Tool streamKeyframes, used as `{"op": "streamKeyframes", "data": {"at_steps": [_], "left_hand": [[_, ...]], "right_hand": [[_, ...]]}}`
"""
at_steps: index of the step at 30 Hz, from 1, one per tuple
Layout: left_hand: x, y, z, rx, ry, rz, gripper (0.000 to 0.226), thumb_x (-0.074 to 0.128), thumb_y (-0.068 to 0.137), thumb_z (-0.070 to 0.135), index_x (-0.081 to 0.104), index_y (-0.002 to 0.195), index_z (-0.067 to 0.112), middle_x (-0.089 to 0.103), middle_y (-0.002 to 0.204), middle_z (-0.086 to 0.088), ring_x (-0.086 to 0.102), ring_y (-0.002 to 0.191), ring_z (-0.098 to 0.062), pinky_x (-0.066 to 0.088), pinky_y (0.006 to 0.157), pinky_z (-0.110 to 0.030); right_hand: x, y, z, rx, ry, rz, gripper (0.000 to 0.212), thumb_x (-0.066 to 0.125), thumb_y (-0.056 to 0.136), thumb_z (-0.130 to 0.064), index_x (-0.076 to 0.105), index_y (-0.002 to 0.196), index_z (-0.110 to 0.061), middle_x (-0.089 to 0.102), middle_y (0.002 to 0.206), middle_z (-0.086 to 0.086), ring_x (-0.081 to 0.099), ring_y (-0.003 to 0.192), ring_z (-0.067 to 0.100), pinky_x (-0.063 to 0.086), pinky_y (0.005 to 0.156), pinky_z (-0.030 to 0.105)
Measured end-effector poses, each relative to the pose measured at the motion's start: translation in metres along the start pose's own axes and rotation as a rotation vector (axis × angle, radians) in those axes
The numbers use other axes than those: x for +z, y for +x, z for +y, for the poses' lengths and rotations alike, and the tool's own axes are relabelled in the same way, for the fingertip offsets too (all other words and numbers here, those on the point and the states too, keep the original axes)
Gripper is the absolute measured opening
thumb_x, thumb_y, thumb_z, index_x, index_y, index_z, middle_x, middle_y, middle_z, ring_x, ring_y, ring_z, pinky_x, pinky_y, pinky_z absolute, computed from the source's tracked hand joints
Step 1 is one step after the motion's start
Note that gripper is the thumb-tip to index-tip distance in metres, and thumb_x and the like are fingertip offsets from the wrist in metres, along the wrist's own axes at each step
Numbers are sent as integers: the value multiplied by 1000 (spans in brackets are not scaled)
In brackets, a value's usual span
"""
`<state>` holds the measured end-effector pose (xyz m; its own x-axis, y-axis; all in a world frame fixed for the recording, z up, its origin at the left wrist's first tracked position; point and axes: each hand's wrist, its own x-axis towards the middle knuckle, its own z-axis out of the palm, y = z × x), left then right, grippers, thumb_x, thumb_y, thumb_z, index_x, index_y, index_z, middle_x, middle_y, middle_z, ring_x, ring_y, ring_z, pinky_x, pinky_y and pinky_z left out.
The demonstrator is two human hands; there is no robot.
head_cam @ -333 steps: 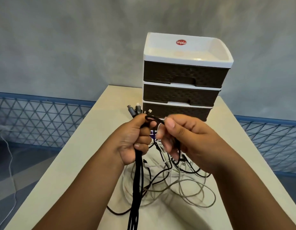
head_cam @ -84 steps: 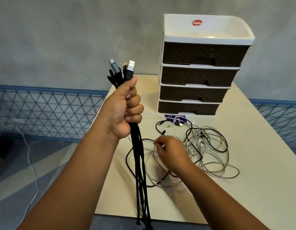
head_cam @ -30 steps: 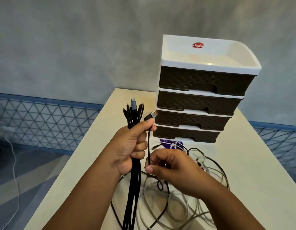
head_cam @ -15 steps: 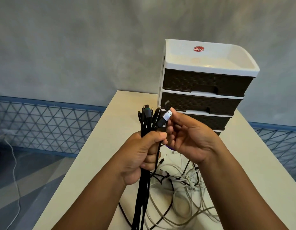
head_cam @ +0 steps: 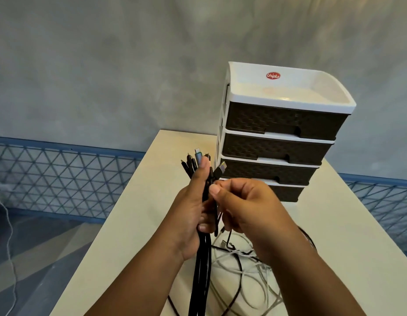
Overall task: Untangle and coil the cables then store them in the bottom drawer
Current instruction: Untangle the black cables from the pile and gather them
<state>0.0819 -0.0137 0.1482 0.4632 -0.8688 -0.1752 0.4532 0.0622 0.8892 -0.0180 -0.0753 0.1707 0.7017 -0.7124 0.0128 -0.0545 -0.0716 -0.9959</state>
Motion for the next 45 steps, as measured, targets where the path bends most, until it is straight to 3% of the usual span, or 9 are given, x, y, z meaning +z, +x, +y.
{"op": "streamKeyframes", "data": {"at_steps": [4,8,15,18,23,27,34,42,45], "left_hand": [[4,6,-8,48,123,54,43,53,89,57,71,91,18,52,62,-2,44,45,-8,30,40,-19],[3,12,-14,5,64,128,50,51,89,60,71,79,15,69,78,-11,71,82,-21,59,73,-37],[5,15,-14,-10,-52,218,49,50,91,58,49,64,17,46,49,4,44,37,-6,37,35,-17],[-7,23,-9,-8,-135,221,48,48,92,58,41,61,22,40,54,6,31,40,-6,29,39,-18],[-21,29,3,15,-262,174,48,40,94,58,40,63,22,50,54,8,63,56,-9,53,54,-22],[-25,27,13,-24,-329,39,47,38,95,59,42,67,22,30,48,9,30,34,-2,32,33,-15],[-26,26,17,12,-372,-53,26,44,92,30,45,68,19,24,53,7,23,35,-4,20,33,-16],[-30,26,18,72,-319,10,26,47,96,30,48,72,19,26,49,9,21,34,-2,21,30,-15],[-24,24,16,104,-237,35,19,55,91,25,51,73,19,23,48,10,18,35,-2,18,31,-14]], "right_hand": [[11,1,16,-104,-190,193,16,65,92,-19,72,79,-14,68,64,4,57,50,6,46,49,22],[27,-10,44,-248,-211,302,11,62,92,-25,71,93,-31,72,90,-16,67,87,1,54,75,22],[29,-21,77,-490,-424,364,22,57,93,-29,61,114,-27,60,101,-18,60,98,5,46,80,15],[23,-31,102,-329,-362,214,22,58,90,-41,51,108,-30,60,97,-16,62,87,7,49,68,21],[-13,-26,135,-226,-455,23,34,44,93,-52,64,104,-26,62,94,-15,62,87,4,49,73,21],[-55,-3,132,-136,-616,185,15,55,96,-29,63,109,-28,61,102,-15,59,83,0,47,66,14],[-47,22,138,62,-1078,-187,32,64,89,-43,66,117,-27,55,112,-3,56,103,16,46,82,26],[-61,33,92,-31,-801,9,17,58,96,-35,69,93,-22,61,72,-7,52,60,7,43,60,29],[-69,36,49,-77,-531,114,13,59,95,-31,67,90,-23,69,78,6,64,67,25,56,65,45]]}}
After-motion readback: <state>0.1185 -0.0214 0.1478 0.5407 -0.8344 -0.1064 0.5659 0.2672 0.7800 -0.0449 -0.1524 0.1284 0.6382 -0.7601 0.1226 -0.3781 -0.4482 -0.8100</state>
